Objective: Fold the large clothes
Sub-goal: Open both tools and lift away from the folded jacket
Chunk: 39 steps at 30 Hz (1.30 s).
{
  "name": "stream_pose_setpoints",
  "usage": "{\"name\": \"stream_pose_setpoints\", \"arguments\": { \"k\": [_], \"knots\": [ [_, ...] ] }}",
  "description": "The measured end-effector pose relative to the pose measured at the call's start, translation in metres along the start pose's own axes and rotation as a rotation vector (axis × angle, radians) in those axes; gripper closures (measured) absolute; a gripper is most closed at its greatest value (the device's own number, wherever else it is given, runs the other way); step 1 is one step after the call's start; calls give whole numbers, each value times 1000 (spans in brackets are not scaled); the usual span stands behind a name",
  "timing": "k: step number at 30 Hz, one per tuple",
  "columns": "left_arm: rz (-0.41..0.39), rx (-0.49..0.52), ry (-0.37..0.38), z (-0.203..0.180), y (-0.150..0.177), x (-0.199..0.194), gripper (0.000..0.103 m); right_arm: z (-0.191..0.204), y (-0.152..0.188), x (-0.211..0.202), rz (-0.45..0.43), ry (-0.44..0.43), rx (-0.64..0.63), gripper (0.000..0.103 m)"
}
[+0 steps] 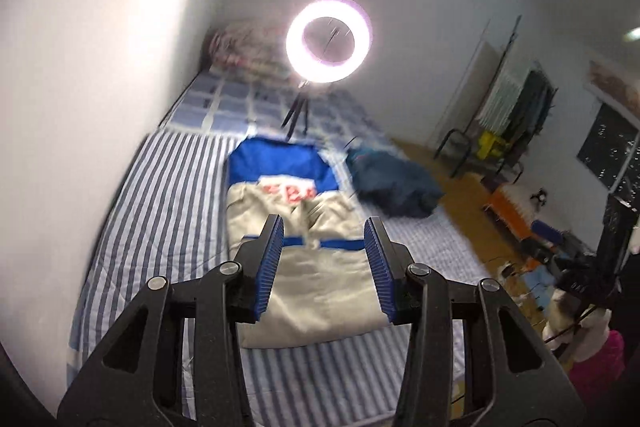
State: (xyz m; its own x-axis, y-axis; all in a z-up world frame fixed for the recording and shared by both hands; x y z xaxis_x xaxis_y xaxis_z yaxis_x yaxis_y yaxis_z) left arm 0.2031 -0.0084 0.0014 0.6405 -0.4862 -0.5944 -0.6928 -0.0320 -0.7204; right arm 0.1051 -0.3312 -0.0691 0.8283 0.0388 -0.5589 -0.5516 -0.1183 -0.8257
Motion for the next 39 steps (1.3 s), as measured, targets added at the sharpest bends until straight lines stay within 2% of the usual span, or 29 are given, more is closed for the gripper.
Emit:
{"name": "stream_pose_setpoints", "arguments": {
  "k": [3,7,9,12,14,17,18,19,20,22,28,33,39],
  "knots": [
    [-62,34,-14,-19,-12,-41,59,7,-9,-35,-49,14,-12,15],
    [-92,45,4,-35,-21,-79,59,21,-15,-73,-97,21,-43,15],
    [-82,64,4,-44,-24,-88,54,29,-18,-81,-96,13,-59,15],
    [-73,81,8,-53,-24,-96,52,40,-18,-80,-89,-12,-93,15],
    [-65,86,8,-54,-24,-96,50,45,-17,-73,-71,2,-108,15],
    [-43,86,16,-51,-30,-88,47,43,-13,-64,-52,-15,-86,16],
    [-43,71,18,-47,-34,-84,47,42,-13,-58,-38,-22,-85,17],
    [-40,61,25,-44,-37,-81,47,41,-13,-52,-21,-20,-90,22],
    [-35,50,30,-40,-41,-76,47,39,-15,-45,-3,-21,-99,30],
    [-16,37,12,-30,-51,-59,47,32,-20,-29,29,-28,-94,38],
    [55,44,-42,3,-85,11,47,0,-50,37,84,-75,-32,38],
    [121,3,-37,39,-119,84,47,-26,-82,119,165,-83,-23,38],
    [202,-25,-40,81,-156,184,47,-61,-121,217,200,-106,9,38]
  ]
}}
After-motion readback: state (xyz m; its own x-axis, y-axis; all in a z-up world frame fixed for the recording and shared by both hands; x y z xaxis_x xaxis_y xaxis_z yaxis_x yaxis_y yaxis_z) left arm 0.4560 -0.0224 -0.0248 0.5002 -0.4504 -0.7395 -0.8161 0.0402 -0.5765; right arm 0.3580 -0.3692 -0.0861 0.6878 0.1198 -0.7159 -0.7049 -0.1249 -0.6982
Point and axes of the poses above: each gripper's, at about its wrist camera, not at the fingertips, and x roughly the way its jaws point, z to its left, y to its underside, the point moved 2 cm from there along x, roughly the way its jaws point, and after that the axes turned 8 degrees about z, right-handed, at the moved point
